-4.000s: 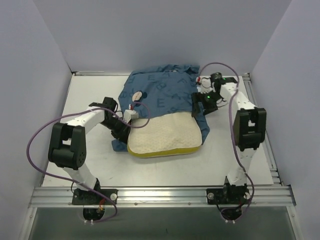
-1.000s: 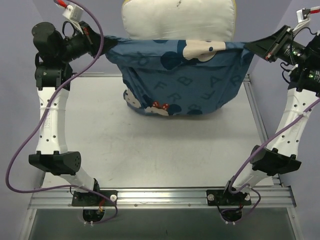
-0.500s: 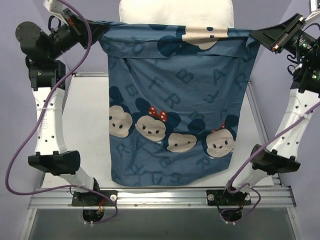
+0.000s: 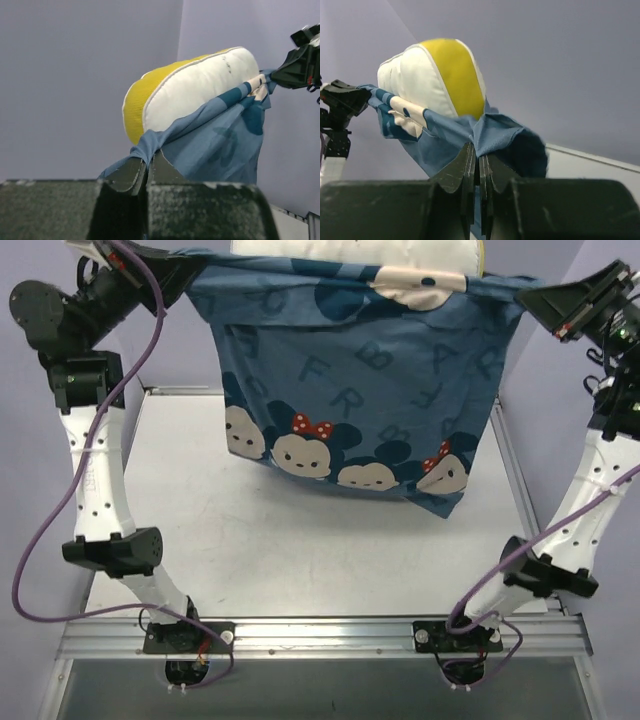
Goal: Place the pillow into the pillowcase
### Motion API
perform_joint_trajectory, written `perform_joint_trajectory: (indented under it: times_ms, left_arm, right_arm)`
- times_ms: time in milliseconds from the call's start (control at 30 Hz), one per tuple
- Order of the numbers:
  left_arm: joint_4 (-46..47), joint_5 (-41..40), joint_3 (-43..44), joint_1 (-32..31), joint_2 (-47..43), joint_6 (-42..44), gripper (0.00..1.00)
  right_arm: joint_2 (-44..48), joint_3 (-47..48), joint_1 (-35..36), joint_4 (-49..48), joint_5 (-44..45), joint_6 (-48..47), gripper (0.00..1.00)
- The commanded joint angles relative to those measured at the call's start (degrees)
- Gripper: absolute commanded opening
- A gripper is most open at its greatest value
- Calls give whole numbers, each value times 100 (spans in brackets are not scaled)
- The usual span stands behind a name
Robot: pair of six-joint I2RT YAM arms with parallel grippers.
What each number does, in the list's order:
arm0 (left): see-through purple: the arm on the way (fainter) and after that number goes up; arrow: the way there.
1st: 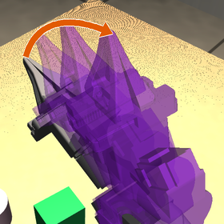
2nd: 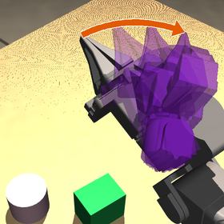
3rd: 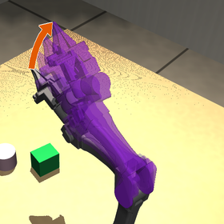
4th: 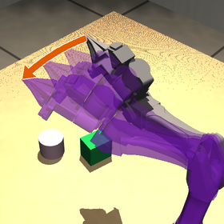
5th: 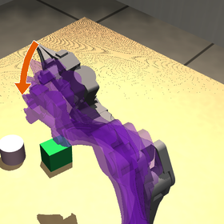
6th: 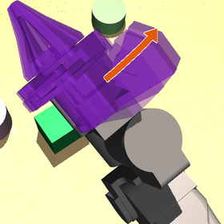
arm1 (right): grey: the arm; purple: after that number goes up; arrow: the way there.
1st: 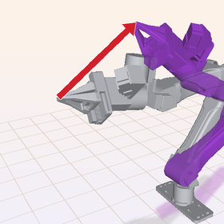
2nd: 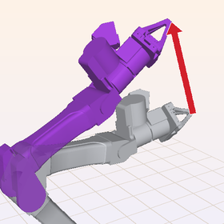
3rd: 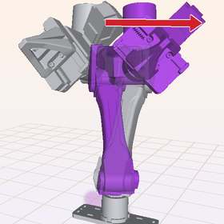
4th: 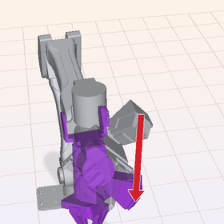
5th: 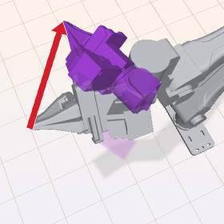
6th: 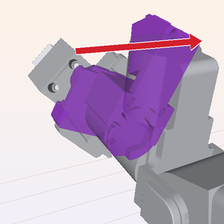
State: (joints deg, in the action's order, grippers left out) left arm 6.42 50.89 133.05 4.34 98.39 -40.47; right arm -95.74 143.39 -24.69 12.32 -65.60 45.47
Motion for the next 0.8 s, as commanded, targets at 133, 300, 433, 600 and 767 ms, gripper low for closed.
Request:
perform_joint_trajectory:
  times_ms: [133,300,433,600,767]
  left_arm:
    - [1029,-756,-1448,191,-1076,362,0]
    - [880,-1695,1362,988,-17,157,0]
    - [700,-1558,1194,1219,68,-118,0]
    - [905,-1709,-888,611,-883,1642,0]
    - [371,-2145,3039,1561,609,560,0]
  right_arm:
    - [1620,-3124,384,-1034,900,-616,0]
    - [463,45,-646,-1064,1181,64,0]
    - [580,-1184,-793,-1892,1331,749,0]
    - [1542,-2590,245,-1285,1251,-749,0]
    - [436,167,-797,-1091,1620,-357,0]
